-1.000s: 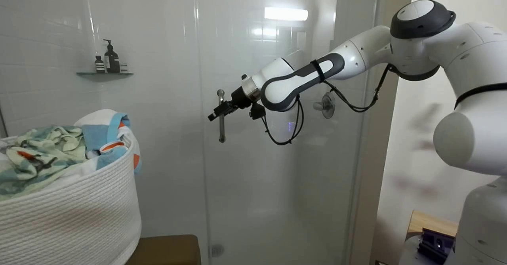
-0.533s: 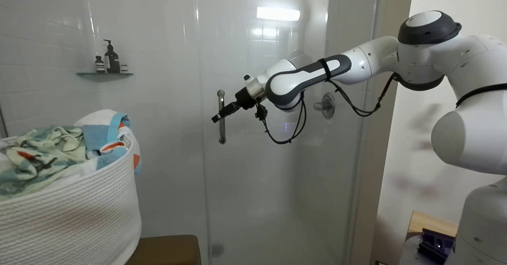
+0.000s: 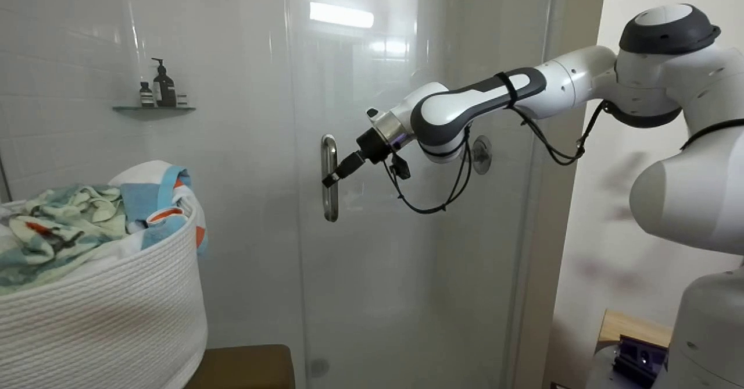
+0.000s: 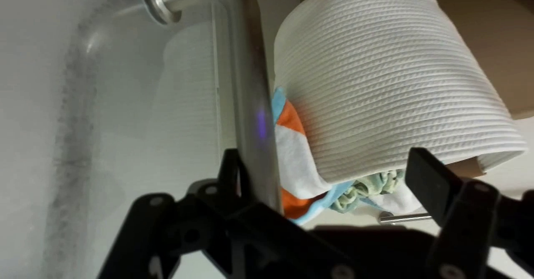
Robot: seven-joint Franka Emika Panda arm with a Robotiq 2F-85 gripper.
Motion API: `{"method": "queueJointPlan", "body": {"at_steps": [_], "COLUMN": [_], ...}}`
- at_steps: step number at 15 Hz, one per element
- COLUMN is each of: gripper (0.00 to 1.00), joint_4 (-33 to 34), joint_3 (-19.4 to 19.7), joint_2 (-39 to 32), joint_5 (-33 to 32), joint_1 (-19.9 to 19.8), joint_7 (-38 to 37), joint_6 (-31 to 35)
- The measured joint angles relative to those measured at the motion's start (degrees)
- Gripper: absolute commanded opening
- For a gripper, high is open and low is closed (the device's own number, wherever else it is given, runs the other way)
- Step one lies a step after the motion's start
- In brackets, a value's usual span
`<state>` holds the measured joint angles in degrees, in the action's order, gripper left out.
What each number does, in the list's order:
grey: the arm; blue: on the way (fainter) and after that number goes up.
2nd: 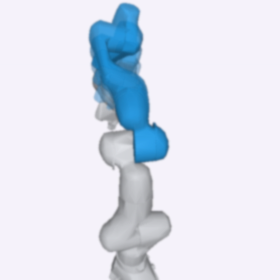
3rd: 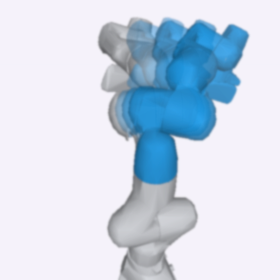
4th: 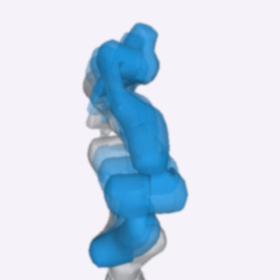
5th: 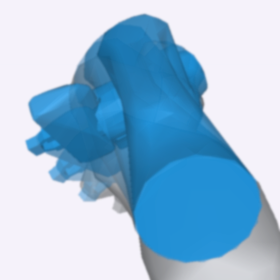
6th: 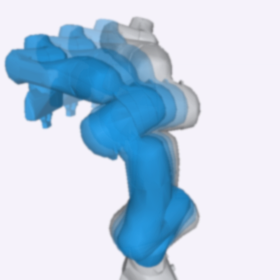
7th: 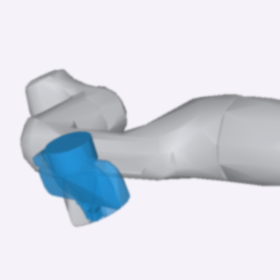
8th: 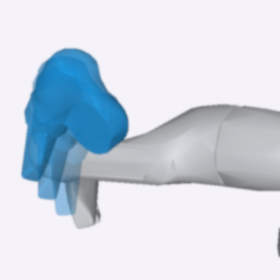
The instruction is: Open the shower door
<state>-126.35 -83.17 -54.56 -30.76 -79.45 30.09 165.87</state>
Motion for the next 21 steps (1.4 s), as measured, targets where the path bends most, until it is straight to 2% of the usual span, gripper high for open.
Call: {"method": "queueJointPlan", "body": {"at_steps": [7, 17, 21], "gripper": [1.0, 1.0, 1.0], "joint_4": [-8.7, -17.6, -19.0], "joint_3": [-6.0, -20.4, -24.2], "joint_2": [0.0, -2.7, -5.9], "joint_5": [0.0, 0.0, 0.0], "joint_1": [-6.3, -21.7, -26.9], "joint_7": [0.1, 0.4, 2.1], "joint_6": [-3.8, -16.8, -22.1]}}
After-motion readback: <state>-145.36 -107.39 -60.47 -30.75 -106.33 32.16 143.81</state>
